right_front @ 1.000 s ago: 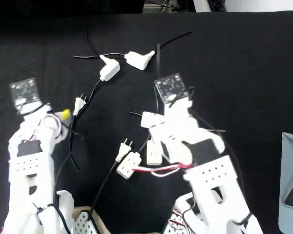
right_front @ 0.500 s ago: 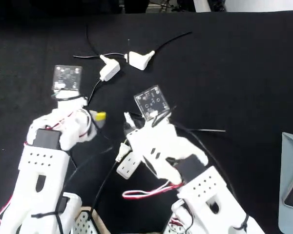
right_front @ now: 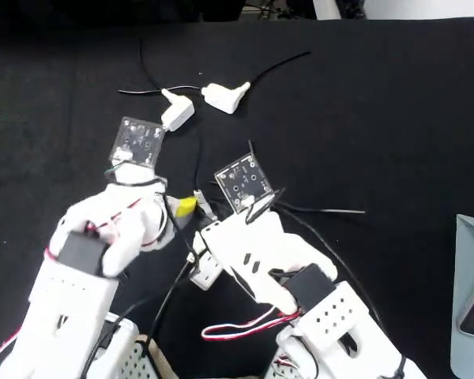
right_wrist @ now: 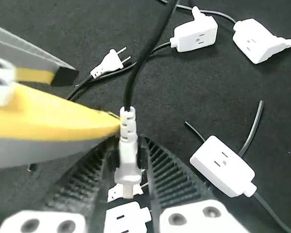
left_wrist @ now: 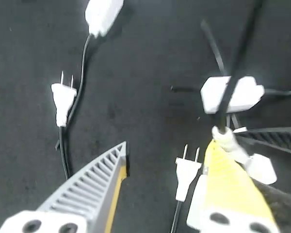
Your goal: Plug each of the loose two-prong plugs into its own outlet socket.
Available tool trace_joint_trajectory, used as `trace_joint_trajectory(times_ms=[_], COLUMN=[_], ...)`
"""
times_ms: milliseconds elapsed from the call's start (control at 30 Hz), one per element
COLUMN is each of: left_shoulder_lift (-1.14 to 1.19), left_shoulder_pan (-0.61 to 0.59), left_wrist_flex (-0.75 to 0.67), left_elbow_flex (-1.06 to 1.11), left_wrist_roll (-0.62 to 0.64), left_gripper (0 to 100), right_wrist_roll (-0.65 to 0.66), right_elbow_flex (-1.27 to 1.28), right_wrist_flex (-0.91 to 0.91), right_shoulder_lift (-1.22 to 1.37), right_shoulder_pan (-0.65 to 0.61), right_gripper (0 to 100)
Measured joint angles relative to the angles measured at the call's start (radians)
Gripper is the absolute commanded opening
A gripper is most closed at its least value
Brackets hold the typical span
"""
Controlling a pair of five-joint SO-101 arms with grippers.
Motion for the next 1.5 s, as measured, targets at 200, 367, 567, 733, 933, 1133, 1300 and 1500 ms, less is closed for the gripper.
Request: trace_joint_trajectory(times_ms=[200, 367, 567, 733, 933, 1133, 1300, 1500], left_shoulder_lift=[-0.226, -0.318, -0.327, -0.298, -0.298, -0.307, -0.302, -0.293], left_shoulder_pan=[0.020, 0.002, -0.178, -0.199, -0.064, 0.054, 0.057, -0.097], left_wrist_flex=[-0.008, -0.028, -0.140, -0.232, -0.242, -0.212, -0.203, -0.184], left_elbow_flex=[0.078, 0.146, 0.216, 0.287, 0.288, 0.287, 0.287, 0.285], left_wrist_roll=[-0.003, -0.009, -0.011, -0.017, -0.021, -0.084, -0.087, -0.091], left_gripper=[26, 26, 26, 26, 26, 26, 26, 31], right_wrist_roll=[-0.002, -0.002, -0.002, -0.002, -0.002, -0.002, -0.002, 0.000], right_elbow_flex=[0.002, 0.023, 0.023, 0.023, 0.023, 0.031, 0.041, 0.041], right_wrist_flex=[-0.002, -0.002, -0.002, -0.002, -0.002, 0.000, 0.000, -0.002], right_shoulder_lift=[-0.005, -0.008, -0.008, -0.008, -0.008, -0.008, -0.008, -0.009], right_shoulder_pan=[-0.003, -0.002, -0.002, -0.031, -0.069, -0.069, -0.063, 0.060], right_gripper=[1.1, 1.1, 1.1, 1.1, 1.1, 1.1, 1.1, 1.1])
